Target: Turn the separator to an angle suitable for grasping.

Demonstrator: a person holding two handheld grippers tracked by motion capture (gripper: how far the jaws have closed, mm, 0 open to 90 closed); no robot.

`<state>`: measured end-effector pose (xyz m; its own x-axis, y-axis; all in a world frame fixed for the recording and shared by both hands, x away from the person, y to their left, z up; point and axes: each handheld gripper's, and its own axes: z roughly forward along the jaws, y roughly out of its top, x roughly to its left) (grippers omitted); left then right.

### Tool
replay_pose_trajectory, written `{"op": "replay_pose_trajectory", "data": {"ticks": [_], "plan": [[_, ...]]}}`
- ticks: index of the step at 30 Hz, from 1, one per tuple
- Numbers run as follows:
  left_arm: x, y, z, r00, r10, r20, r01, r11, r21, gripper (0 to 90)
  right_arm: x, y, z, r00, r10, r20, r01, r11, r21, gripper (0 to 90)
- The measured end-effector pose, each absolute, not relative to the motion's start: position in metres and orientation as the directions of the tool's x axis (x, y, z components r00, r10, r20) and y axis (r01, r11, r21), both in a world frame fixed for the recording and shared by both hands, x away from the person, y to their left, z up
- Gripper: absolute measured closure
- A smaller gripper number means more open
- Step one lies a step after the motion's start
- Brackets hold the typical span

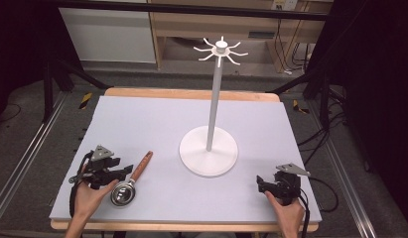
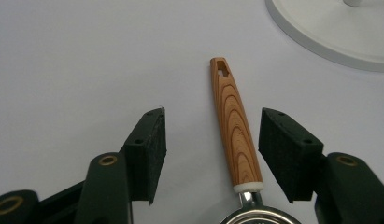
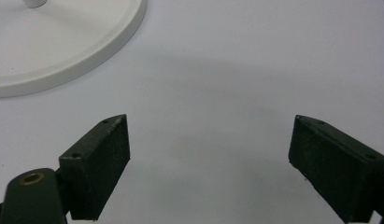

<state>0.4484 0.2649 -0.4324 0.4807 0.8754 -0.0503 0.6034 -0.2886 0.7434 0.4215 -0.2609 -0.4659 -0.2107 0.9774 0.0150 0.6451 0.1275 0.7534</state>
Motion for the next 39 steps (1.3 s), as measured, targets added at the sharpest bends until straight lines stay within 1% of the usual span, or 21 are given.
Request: {"op": "replay_pose_trajectory", "data": {"ticks": [9, 10, 24, 30, 39], "plan": [[0.453, 0.250, -0.429, 0.516, 0.855, -0.041, 0.602, -0.328, 0.728, 41.8, 0.421, -0.261, -0.467, -0.198, 0.980, 0.021, 0.656, 0.116, 0.746, 13.7], [0.455, 0.246, -0.429, 0.524, 0.851, -0.029, 0.604, -0.347, 0.717, 41.9, 0.421, -0.261, -0.467, -0.196, 0.980, 0.024, 0.656, 0.113, 0.746, 13.7], [0.466, 0.234, -0.442, 0.531, 0.847, -0.018, 0.655, -0.397, 0.644, 45.3, 0.421, -0.261, -0.467, -0.202, 0.979, 0.024, 0.662, 0.118, 0.740, 14.2], [0.466, 0.231, -0.449, 0.537, 0.844, -0.002, 0.669, -0.424, 0.610, 48.7, 0.422, -0.262, -0.467, -0.202, 0.979, 0.026, 0.667, 0.118, 0.736, 14.3], [0.465, 0.233, -0.457, 0.538, 0.843, 0.001, 0.696, -0.445, 0.564, 56.5, 0.421, -0.260, -0.468, -0.203, 0.979, 0.028, 0.673, 0.119, 0.730, 14.3]]}}
